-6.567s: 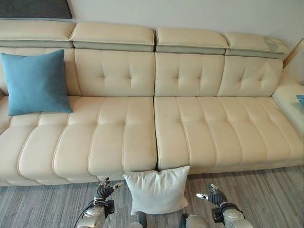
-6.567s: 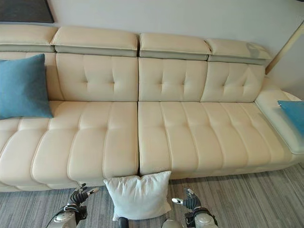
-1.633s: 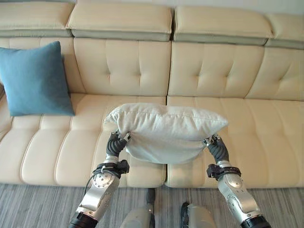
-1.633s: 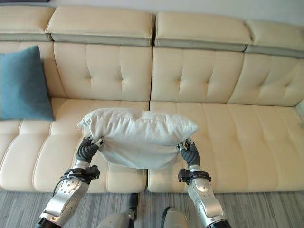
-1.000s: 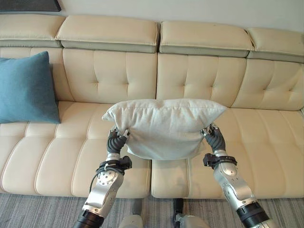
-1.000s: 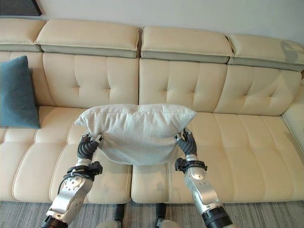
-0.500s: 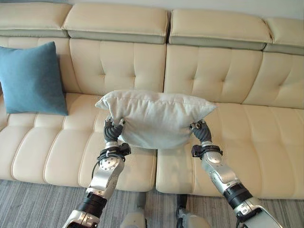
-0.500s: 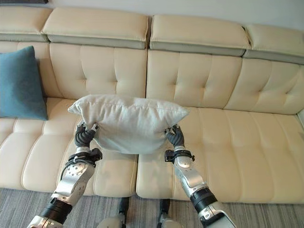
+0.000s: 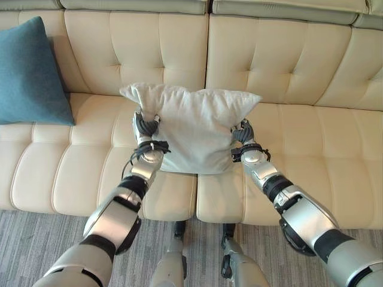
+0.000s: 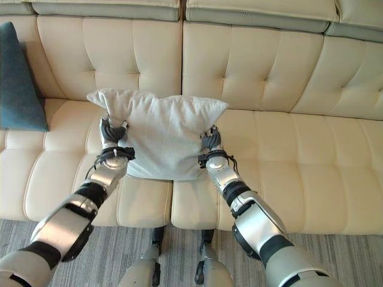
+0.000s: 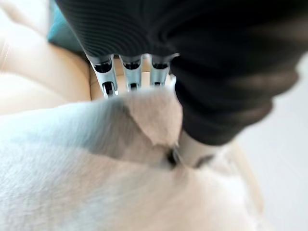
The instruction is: Pick up all the scattered cushions and arrange them neatly on the sofa.
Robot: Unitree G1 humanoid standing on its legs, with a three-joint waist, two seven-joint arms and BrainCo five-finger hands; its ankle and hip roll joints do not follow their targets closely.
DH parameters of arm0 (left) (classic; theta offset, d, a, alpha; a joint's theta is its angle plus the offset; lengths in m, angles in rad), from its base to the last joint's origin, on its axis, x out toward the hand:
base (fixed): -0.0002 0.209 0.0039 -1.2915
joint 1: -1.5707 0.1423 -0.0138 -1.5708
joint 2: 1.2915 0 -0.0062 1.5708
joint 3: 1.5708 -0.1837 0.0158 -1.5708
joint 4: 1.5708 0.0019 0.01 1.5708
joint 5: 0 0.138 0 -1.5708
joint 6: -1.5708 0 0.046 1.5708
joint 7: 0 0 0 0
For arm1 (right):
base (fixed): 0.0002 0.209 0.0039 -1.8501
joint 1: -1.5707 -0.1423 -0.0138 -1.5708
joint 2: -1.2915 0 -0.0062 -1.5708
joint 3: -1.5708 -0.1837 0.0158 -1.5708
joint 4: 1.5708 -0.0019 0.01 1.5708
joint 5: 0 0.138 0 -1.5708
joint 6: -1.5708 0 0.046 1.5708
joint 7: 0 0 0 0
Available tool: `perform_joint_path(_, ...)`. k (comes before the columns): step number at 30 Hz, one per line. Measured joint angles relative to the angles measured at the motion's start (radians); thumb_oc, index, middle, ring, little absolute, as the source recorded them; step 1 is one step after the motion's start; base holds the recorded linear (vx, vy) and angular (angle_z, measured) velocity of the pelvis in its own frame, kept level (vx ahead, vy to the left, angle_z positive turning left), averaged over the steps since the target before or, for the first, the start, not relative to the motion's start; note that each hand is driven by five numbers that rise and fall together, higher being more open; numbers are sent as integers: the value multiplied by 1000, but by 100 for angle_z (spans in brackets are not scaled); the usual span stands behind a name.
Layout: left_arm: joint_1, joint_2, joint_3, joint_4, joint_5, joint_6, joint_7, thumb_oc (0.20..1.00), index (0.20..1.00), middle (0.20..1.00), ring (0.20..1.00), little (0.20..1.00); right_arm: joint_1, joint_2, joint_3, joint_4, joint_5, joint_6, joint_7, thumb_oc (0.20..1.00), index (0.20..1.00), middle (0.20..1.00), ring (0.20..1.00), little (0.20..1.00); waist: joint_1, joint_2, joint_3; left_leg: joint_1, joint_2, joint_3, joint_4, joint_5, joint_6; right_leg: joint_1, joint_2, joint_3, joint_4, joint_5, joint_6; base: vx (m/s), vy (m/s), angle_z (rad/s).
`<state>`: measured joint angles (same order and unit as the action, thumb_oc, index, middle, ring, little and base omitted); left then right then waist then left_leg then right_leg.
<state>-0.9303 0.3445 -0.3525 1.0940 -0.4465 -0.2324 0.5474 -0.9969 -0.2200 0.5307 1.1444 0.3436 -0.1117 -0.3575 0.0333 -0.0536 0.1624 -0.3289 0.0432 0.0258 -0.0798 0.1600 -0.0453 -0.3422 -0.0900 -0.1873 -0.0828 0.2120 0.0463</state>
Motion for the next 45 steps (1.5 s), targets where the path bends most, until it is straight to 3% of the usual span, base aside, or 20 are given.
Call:
perform_joint_path(2, 0, 25, 65, 51, -135, 2, -73, 1000, 1000, 1000, 1000, 1000, 5, -28, -25, 11, -1, 17, 21, 1000, 1000, 1000, 1000, 1000, -4, -5, 8, 36, 2, 11, 0, -1, 0, 33, 1, 1, 0, 0, 0, 50, 10, -9)
perform_joint_path(4, 59, 94, 166, 42, -261, 18, -174, 1000, 1000, 1000, 1000, 1000, 77, -60, -171, 12, 15, 24, 50, 1000, 1000, 1000, 1000, 1000, -9, -7, 11, 88, 5, 17, -1, -21, -5, 81, 4, 7, 0, -18, 7, 84, 18, -9)
perform_joint_path(8, 226, 225, 268, 13, -322, 33, -230, 1000, 1000, 1000, 1000, 1000, 269, -162, -298, 38, 95, 40, 69, 1000, 1000, 1000, 1000, 1000, -21, -9, 10, 144, 7, 19, -1, -38, -6, 137, 5, 18, 0, -37, 17, 70, 18, -3)
perform_joint_path(9, 388, 256, 328, -73, -307, 29, -274, 1000, 1000, 1000, 1000, 1000, 407, -174, -423, -6, 128, 21, 108, 1000, 1000, 1000, 1000, 1000, -25, -9, 10, 166, 7, 33, -2, -47, -4, 155, 5, 21, -1, -41, 18, 39, 10, -18)
perform_joint_path(14, 694, 218, 367, -81, -199, 60, -321, 1000, 1000, 1000, 1000, 1000, 716, -188, -529, -12, 203, 28, 153, 1000, 1000, 1000, 1000, 1000, -32, -11, -1, 218, 5, 42, -9, -71, 0, 200, -1, 26, -6, -70, 27, -9, 4, -8)
perform_joint_path(15, 749, 180, 377, -89, -171, 68, -332, 1000, 1000, 1000, 1000, 1000, 766, -179, -552, -23, 209, 25, 166, 1000, 1000, 1000, 1000, 1000, -36, -12, -5, 218, 3, 44, -7, -71, 0, 200, -1, 28, -6, -68, 26, -46, 4, -4)
perform_joint_path(20, 898, 27, 377, -131, -60, 78, -361, 1000, 1000, 1000, 1000, 1000, 895, -84, -537, -150, 174, 3, 210, 1000, 1000, 1000, 1000, 1000, -50, -13, -72, 233, 2, 60, -9, -72, 2, 206, -1, 49, -6, -65, 25, -73, 17, -8)
perform_joint_path(25, 979, -50, 270, -198, 15, 79, -381, 1000, 1000, 1000, 1000, 1000, 978, -35, -460, -216, 64, 1, 221, 1000, 1000, 1000, 1000, 1000, -53, -6, -117, 264, -1, 69, -9, -81, 8, 232, -5, 56, -6, -67, 23, -85, 47, -6)
perform_joint_path(31, 1023, -76, 163, -383, 74, 84, -394, 1000, 1000, 1000, 1000, 1000, 1064, -13, -425, -316, -10, 3, 218, 1000, 1000, 1000, 1000, 1000, -54, 0, -135, 275, -11, 69, -9, -82, 14, 240, -12, 60, -6, -65, 23, -115, 76, -2)
perform_joint_path(38, 1038, -60, 146, -487, 73, 76, -394, 1000, 1000, 1000, 1000, 1000, 1087, 0, -425, -367, -4, -14, 217, 1000, 1000, 1000, 1000, 1000, -72, -22, -109, 245, -31, 103, -1, -69, 32, 188, -32, 80, -1, -59, 37, -225, 14, -16)
perform_joint_path(39, 1025, -58, 145, -495, 73, 75, -395, 1000, 1000, 1000, 1000, 1000, 1046, 0, -426, -366, 35, -16, 219, 1000, 1000, 1000, 1000, 1000, -78, 11, -59, 213, 2, 116, -4, -44, 62, 151, -19, 73, 40, -100, 84, -41, -59, -19)
perform_joint_path(40, 1020, -58, 145, -494, 73, 75, -395, 1000, 1000, 1000, 1000, 1000, 1041, 2, -425, -368, 42, -15, 221, 1000, 1000, 1000, 1000, 1000, -81, 20, -41, 208, 10, 117, -7, -48, 57, 140, -16, 69, 83, -105, 74, -62, -100, -16)
perform_joint_path(41, 1025, -61, 148, -491, 73, 76, -401, 1000, 1000, 1000, 1000, 1000, 1051, 2, -425, -367, 64, -15, 233, 1000, 1000, 1000, 1000, 1000, -81, 32, -28, 211, 24, 117, -3, -37, 71, 142, -13, 73, 211, -172, 68, -45, -108, -1)
perform_joint_path(42, 1037, -54, 150, -489, 73, 75, -406, 1000, 1000, 1000, 1000, 1000, 1064, 6, -425, -366, 71, -15, 240, 1000, 1000, 1000, 1000, 1000, -81, 29, -29, 217, 23, 114, -1, -39, 68, 179, -19, 77, 257, -222, 60, -55, -151, -4)
perform_joint_path(43, 1040, -49, 159, -473, 73, 76, -413, 1000, 1000, 1000, 1000, 1000, 1060, 8, -425, -356, 73, -15, 244, 1000, 1000, 1000, 1000, 1000, -72, 13, -27, 230, 17, 122, -1, -43, 62, 218, -26, 78, 242, -258, 55, -90, -172, -13)
perform_joint_path(44, 1040, -50, 160, -449, 73, 78, -415, 1000, 1000, 1000, 1000, 1000, 1061, 7, -426, -352, 73, -15, 247, 1000, 1000, 1000, 1000, 1000, -72, 12, -28, 232, 22, 120, -1, -41, 61, 245, -20, 80, 197, -252, 40, -220, -266, -9)
perform_joint_path(45, 1045, -56, 160, -422, 73, 81, -418, 1000, 1000, 1000, 1000, 1000, 1050, 4, -425, -346, 75, -16, 250, 1000, 1000, 1000, 1000, 1000, -71, 30, -19, 237, 36, 117, -1, -34, 54, 269, -10, 73, 173, -245, 57, -265, -277, -5)
